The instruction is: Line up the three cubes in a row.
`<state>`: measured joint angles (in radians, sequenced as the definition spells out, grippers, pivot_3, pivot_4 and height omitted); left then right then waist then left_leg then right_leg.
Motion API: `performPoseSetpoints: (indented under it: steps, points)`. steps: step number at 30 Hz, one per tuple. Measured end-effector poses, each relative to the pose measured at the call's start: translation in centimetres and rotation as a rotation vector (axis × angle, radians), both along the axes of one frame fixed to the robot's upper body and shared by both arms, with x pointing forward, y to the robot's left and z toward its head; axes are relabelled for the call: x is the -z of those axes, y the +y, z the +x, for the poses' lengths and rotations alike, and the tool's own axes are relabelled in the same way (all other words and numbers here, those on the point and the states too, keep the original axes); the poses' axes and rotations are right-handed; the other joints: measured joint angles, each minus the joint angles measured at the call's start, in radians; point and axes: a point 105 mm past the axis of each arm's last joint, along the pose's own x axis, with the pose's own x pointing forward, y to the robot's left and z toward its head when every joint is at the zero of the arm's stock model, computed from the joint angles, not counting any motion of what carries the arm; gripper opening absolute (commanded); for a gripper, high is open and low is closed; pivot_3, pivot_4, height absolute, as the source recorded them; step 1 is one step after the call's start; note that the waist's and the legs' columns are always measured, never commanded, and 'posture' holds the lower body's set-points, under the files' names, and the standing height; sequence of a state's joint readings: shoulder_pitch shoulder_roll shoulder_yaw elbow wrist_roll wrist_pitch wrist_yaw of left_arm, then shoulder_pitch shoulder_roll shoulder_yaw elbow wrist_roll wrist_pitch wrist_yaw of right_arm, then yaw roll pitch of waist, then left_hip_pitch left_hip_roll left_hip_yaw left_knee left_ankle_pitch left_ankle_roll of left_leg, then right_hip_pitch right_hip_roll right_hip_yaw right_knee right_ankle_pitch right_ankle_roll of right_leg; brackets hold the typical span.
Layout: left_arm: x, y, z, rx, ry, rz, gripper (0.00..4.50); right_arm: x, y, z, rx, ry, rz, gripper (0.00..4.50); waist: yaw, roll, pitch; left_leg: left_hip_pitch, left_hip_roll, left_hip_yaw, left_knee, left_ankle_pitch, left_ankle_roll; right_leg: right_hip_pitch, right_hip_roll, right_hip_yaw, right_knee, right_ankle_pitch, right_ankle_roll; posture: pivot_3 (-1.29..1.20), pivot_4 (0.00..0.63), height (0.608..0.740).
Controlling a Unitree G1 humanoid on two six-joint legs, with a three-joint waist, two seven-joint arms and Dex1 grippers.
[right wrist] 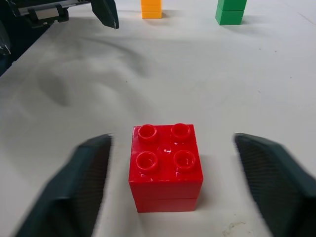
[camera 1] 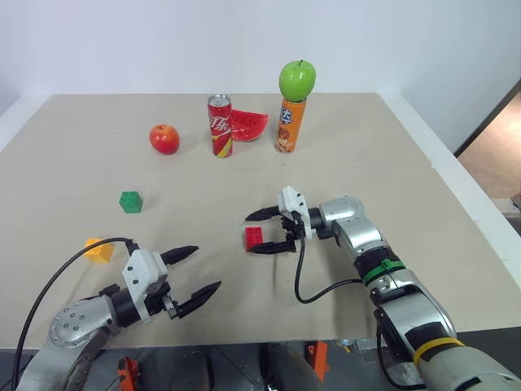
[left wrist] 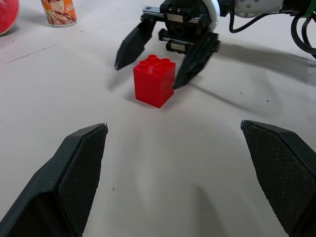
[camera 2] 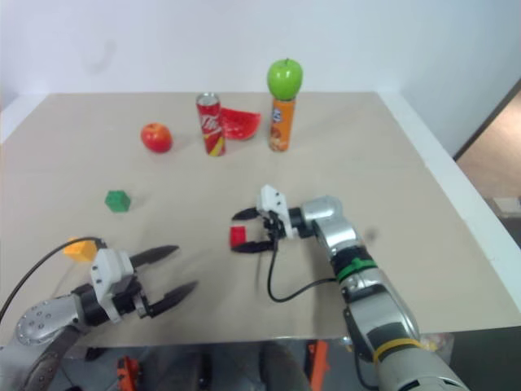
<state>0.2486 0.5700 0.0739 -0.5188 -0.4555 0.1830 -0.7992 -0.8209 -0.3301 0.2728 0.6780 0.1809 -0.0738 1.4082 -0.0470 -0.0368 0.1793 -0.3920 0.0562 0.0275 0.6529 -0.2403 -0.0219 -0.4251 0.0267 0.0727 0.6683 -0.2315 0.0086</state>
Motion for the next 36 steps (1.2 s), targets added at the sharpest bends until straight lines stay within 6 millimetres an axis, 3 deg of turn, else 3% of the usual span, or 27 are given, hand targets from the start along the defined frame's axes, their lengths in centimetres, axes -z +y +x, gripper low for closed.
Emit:
performPoseSetpoints:
  steps: [5, 8, 12, 16, 23, 29, 36]
  points:
    - [0.0, 0.4, 0.3, -0.056, -0.005, -0.018, 4.5, -1.0, 0.1, -0.4, -0.006, -0.003, 0.035, 4.47, 0.0, 0.0, 0.0, 0.0, 0.001, 0.0, 0.0, 0.0, 0.0, 0.0, 0.0, 0.0, 0.0, 0.0, 0.0, 0.0, 0.15, 0.74]
    - [-1.0, 2.1, 1.4, -0.218, -0.047, -0.083, 4.5, -2.5, -0.4, -0.4, 0.022, -0.031, 0.085, 4.47, 0.001, 0.0, 0.0, 0.0, 0.001, 0.0, 0.0, 0.0, 0.0, 0.0, 0.0, 0.0, 0.0, 0.0, 0.0, 0.0, 0.15, 0.74]
    - [-4.5, 4.9, 3.2, -0.534, -0.108, -0.224, 4.5, -5.8, -2.0, -0.6, 0.085, -0.082, 0.16, 4.47, 0.002, 0.0, 0.0, -0.001, 0.001, -0.001, 0.001, 0.0, 0.0, 0.001, 0.0, -0.001, 0.0, 0.0, 0.001, 0.0, 0.15, 0.74]
    - [-6.0, 6.2, 3.8, -0.686, -0.111, -0.268, 4.5, -7.3, -2.5, -1.2, 0.116, -0.067, 0.22, 4.47, 0.0, 0.0, 0.0, 0.0, 0.0, -0.001, 0.001, 0.0, 0.0, 0.001, 0.001, 0.0, 0.0, 0.001, 0.001, 0.0, 0.15, 0.74]
    - [-6.8, 11.0, 6.9, -0.976, -0.086, -0.335, 4.5, -7.0, -2.6, -1.7, 0.158, -0.008, 0.263, 4.47, 0.001, 0.0, 0.0, 0.0, 0.0, -0.002, 0.002, 0.001, -0.001, 0.001, 0.003, 0.0, 0.001, 0.003, 0.0, 0.0, 0.15, 0.74]
    - [-6.2, 12.4, 9.0, -1.057, -0.008, -0.305, 4.5, -7.2, -1.3, -1.3, 0.163, -0.08, 0.302, 4.47, 0.0, 0.0, 0.0, 0.0, 0.0, -0.001, 0.002, 0.001, -0.001, 0.0, 0.003, 0.001, 0.001, 0.003, 0.001, 0.0, 0.15, 0.74]
    - [-4.0, 13.4, 10.2, -1.157, 0.159, -0.23, 4.5, -6.1, -0.7, -0.6, 0.173, -0.16, 0.261, 4.47, 0.001, -0.001, 0.0, -0.001, 0.0, -0.001, 0.002, 0.001, -0.002, 0.0, 0.002, 0.0, 0.0, 0.002, 0.001, 0.0, 0.15, 0.74]
